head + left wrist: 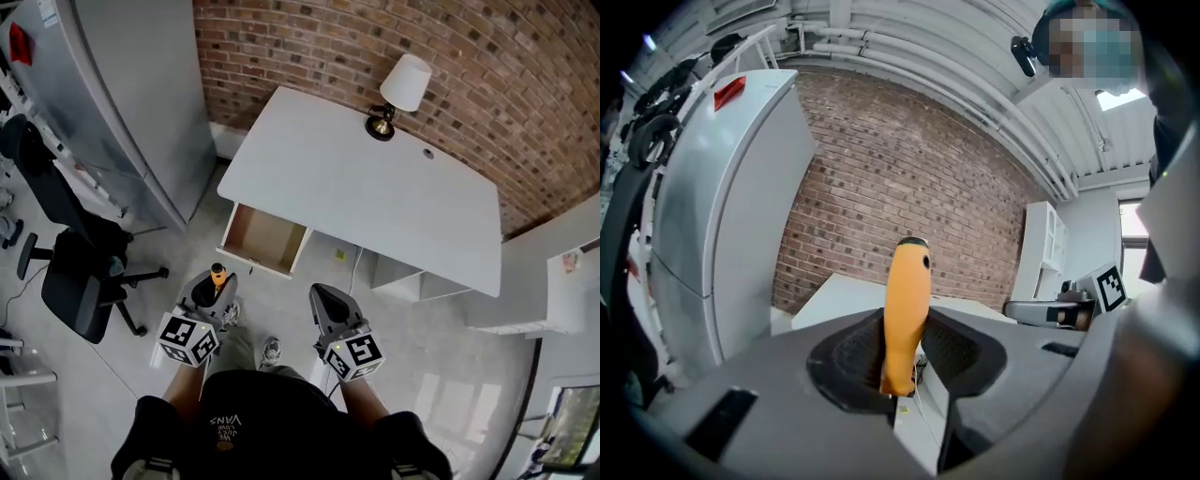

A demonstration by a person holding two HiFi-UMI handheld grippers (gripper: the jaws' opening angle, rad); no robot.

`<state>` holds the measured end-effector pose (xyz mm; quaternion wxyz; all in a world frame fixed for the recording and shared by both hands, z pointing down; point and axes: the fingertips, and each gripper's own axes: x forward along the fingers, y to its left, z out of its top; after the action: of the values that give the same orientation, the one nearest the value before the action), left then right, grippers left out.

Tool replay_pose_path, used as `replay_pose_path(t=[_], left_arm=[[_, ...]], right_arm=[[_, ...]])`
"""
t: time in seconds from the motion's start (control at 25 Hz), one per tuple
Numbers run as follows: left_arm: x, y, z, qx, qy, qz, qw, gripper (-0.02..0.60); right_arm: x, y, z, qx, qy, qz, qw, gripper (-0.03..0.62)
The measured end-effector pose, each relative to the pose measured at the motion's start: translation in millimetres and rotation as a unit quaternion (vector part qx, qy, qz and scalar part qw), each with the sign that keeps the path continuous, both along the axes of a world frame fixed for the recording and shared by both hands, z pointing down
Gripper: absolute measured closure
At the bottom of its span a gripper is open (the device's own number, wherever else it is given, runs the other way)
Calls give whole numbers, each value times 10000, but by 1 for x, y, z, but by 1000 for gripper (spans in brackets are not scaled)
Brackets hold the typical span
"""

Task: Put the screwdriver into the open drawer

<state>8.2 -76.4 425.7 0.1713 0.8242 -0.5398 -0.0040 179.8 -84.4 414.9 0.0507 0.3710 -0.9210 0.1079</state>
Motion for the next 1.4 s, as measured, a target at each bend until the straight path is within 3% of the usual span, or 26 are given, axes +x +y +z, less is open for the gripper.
replay_pose_path(t=[0.6, 1.04, 1.4], left_arm=[[-28, -85, 98, -621, 323, 98, 9975, 471], [-41, -163, 201, -1156, 644, 108, 9911, 471], [-35, -215, 284, -1660, 919, 102, 9818, 471]], right_arm=[[-45, -54, 53, -426, 120, 35, 9990, 597], [-71, -89, 116, -900, 363, 110, 9952, 597], [-92, -103, 151, -1177, 278, 101, 9926, 597]])
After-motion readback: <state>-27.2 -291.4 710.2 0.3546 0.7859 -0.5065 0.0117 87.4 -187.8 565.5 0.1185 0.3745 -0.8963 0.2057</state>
